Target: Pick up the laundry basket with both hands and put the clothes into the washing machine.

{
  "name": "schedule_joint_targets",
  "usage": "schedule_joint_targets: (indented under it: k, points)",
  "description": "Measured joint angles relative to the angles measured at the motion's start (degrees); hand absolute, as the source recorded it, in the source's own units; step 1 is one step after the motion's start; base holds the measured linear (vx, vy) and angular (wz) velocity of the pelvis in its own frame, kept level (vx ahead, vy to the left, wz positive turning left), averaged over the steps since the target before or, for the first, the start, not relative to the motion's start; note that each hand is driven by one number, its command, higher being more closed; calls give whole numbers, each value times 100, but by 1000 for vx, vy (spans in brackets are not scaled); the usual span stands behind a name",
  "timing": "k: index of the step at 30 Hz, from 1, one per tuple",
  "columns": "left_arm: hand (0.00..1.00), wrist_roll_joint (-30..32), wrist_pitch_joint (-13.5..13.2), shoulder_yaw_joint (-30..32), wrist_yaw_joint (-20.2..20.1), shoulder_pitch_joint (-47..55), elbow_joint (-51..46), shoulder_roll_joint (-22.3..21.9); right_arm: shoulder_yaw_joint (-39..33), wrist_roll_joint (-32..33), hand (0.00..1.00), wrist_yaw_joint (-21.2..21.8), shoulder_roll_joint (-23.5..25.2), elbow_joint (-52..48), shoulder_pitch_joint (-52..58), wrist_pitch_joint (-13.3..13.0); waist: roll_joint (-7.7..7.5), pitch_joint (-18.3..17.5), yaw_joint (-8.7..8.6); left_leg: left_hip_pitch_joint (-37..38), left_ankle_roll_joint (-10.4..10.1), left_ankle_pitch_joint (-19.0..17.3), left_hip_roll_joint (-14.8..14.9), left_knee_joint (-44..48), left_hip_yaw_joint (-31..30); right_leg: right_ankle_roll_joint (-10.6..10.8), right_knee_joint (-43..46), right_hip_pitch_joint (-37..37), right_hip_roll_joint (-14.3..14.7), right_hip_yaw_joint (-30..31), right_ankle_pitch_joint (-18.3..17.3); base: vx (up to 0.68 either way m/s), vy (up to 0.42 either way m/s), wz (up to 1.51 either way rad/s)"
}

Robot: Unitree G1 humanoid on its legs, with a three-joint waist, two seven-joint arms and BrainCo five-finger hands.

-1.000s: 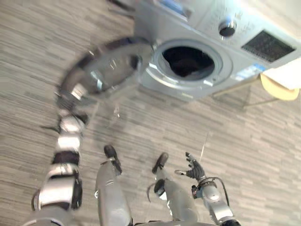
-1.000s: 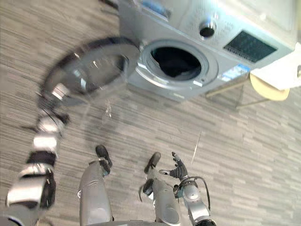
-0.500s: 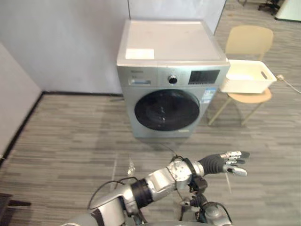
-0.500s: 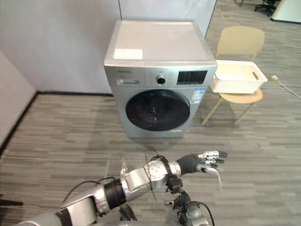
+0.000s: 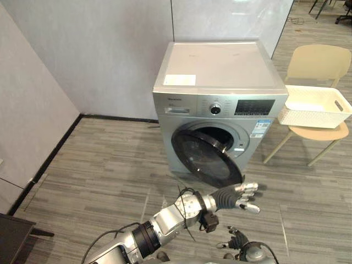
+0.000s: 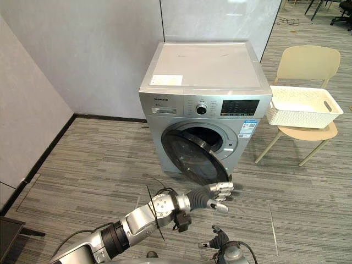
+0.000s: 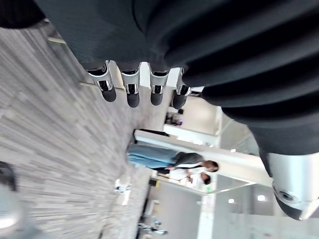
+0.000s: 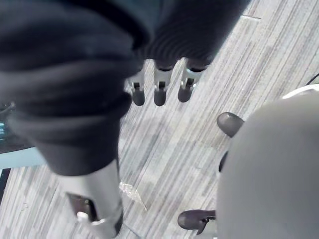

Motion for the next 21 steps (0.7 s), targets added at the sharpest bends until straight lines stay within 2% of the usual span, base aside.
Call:
schedule_joint_targets:
  k: [1, 2, 3, 4, 5, 6, 7, 8, 9, 10, 11, 12, 15, 18, 21]
  points:
    - [0, 328, -5, 25, -66, -39, 428, -37, 4, 0, 0, 26, 6, -8, -70, 3, 0, 24, -44, -74, -1, -7, 34, 37, 73, -1, 43, -128, 5, 78, 1, -113, 26, -44]
    - [0, 929, -46, 61, -106, -269, 1470, -141, 92, 7, 0, 79, 1, -136, -261, 25, -9, 170, -141, -290, 25, -76, 176, 253, 241, -25, 168, -448, 50, 306, 21, -182, 18, -80]
    - [0, 1780, -64, 246, 21, -604, 2556, -256, 241, 46, 0, 73, 1, -443, -489, 30, -51, 414, -266, -596, 35, -181, 381, 528, 418, -115, 272, -817, 146, 592, 110, -245, -6, -118]
    - [0, 2627, -69, 665, 294, -962, 3349, -296, 446, 97, 0, 60, 1, -954, -657, 32, -150, 755, -384, -815, -19, -301, 603, 786, 633, -169, 304, -1142, 268, 903, 221, -244, -20, -112]
    - [0, 3025, -73, 950, 472, -1133, 3628, -279, 538, 191, 0, 48, 4, -1295, -663, 22, -266, 936, -423, -904, -55, -339, 714, 894, 767, -162, 308, -1303, 337, 1067, 266, -250, -53, -111]
    - [0, 3448, -78, 1420, 703, -1422, 3949, -203, 613, 275, 0, 19, 18, -1871, -602, -7, -444, 1197, -427, -1017, -52, -389, 905, 1050, 979, -222, 307, -1551, 465, 1342, 351, -196, -64, -113]
    - [0, 3860, -87, 1868, 960, -1841, 4147, 30, 653, 385, 0, -52, 53, -2561, -456, -49, -647, 1465, -449, -1212, -53, -409, 1162, 1248, 1191, -193, 341, -1874, 610, 1623, 385, -264, -154, -123]
    - [0, 4311, -98, 2074, 1232, -2281, 4181, 330, 645, 566, 0, -73, 52, -3159, -221, -144, -780, 1596, -521, -1498, -73, -398, 1397, 1419, 1344, -215, 474, -2298, 770, 1771, 342, -179, -155, -94]
    - [0, 4496, -106, 2085, 1321, -2564, 4215, 494, 636, 669, 0, -73, 42, -3421, -86, -202, -829, 1720, -547, -1603, -87, -390, 1509, 1522, 1373, -253, 504, -2431, 834, 1781, 327, -160, -213, -69]
    - [0, 4818, -97, 2077, 1422, -3075, 4218, 822, 607, 782, 0, -66, 25, -3843, 214, -289, -868, 1931, -564, -1814, -151, -369, 1779, 1756, 1411, -370, 433, -2598, 1015, 1786, 412, -42, -153, -51]
    - [0, 5044, -87, 2002, 1346, -3229, 4279, 976, 601, 861, 0, -60, 15, -4007, 413, -323, -850, 1958, -567, -1955, -160, -365, 1928, 1867, 1445, -430, 357, -2707, 1107, 1783, 459, -15, -177, -68]
    - [0, 5277, -106, 2010, 1442, -3392, 4234, 1181, 587, 937, 0, -54, -49, -4298, 798, -351, -836, 1972, -569, -2183, -163, -367, 2156, 2042, 1492, -519, 231, -2894, 1247, 1744, 559, 42, -143, -59]
    - [0, 5594, -126, 2020, 1436, -4104, 3983, 1419, 464, 1144, 0, -46, -200, -4879, 1491, -374, -853, 2127, -674, -2568, -184, -379, 2569, 2364, 1519, -584, 182, -3200, 1485, 1695, 688, 82, -78, -31]
    - [0, 5588, -208, 2113, 1687, -5155, 3389, 1592, 304, 1358, 0, -49, -171, -5410, 1890, -636, -910, 2205, -737, -2866, -190, -481, 2729, 2550, 1569, -610, 217, -3503, 1557, 1720, 712, 83, 7, -17]
    - [0, 5586, -289, 2414, 2360, -6105, 2675, 1936, 315, 1379, 0, -53, 6, -5454, 2016, -752, -907, 2254, -768, -3097, -173, -553, 2801, 2676, 1560, -622, 298, -3732, 1574, 1696, 725, 81, 17, -7]
